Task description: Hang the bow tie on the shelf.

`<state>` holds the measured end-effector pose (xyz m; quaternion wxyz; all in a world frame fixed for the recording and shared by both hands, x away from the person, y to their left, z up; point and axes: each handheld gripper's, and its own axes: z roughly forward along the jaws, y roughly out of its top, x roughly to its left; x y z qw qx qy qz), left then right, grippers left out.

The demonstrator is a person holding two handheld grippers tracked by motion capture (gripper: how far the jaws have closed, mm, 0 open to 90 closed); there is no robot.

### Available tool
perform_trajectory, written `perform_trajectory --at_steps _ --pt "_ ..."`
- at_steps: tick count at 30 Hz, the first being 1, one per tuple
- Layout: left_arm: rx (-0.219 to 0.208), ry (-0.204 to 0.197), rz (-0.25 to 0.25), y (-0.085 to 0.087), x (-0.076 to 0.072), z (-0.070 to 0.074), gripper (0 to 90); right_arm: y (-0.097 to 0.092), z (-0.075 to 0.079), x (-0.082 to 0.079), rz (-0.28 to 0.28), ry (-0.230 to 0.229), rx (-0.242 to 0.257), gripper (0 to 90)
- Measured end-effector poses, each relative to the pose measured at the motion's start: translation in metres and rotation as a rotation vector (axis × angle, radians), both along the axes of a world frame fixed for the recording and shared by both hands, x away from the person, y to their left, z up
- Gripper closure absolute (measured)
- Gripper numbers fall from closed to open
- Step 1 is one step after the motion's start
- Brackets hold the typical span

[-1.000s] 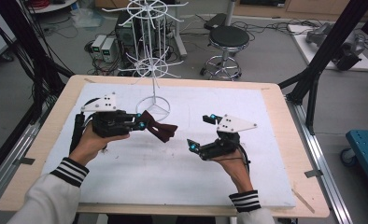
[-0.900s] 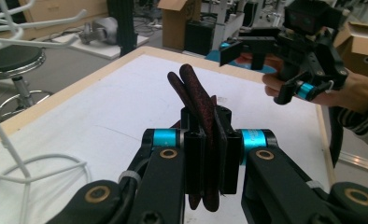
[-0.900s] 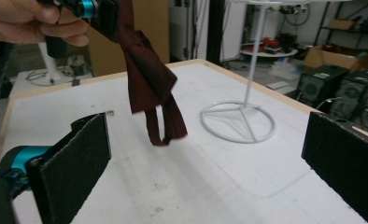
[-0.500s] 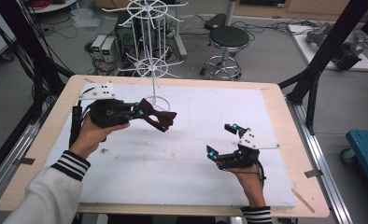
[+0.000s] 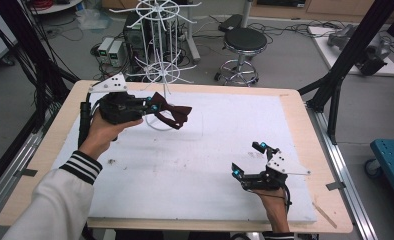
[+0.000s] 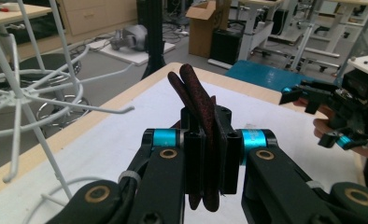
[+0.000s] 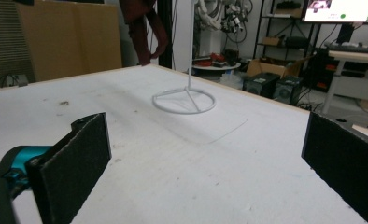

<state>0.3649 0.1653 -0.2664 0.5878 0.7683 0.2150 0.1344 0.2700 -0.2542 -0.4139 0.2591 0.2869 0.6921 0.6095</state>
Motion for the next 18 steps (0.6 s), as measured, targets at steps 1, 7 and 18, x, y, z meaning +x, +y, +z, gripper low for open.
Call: perform_trajectory --at_steps 1,7,18 --pt "0.002 -0.002 0.002 -0.001 0.001 0.001 83.9 0.000 -0.001 0.000 -0.006 -0.002 -0.003 0.6" --pt "0.013 -0.007 0.027 -0.004 0.007 0.006 83.8 -0.005 -0.008 -0.003 -0.023 -0.009 0.013 0.6" --pt "0.032 -0.009 0.056 -0.008 0.026 0.011 83.7 -0.011 -0.021 -0.005 -0.040 0.004 0.012 0.6"
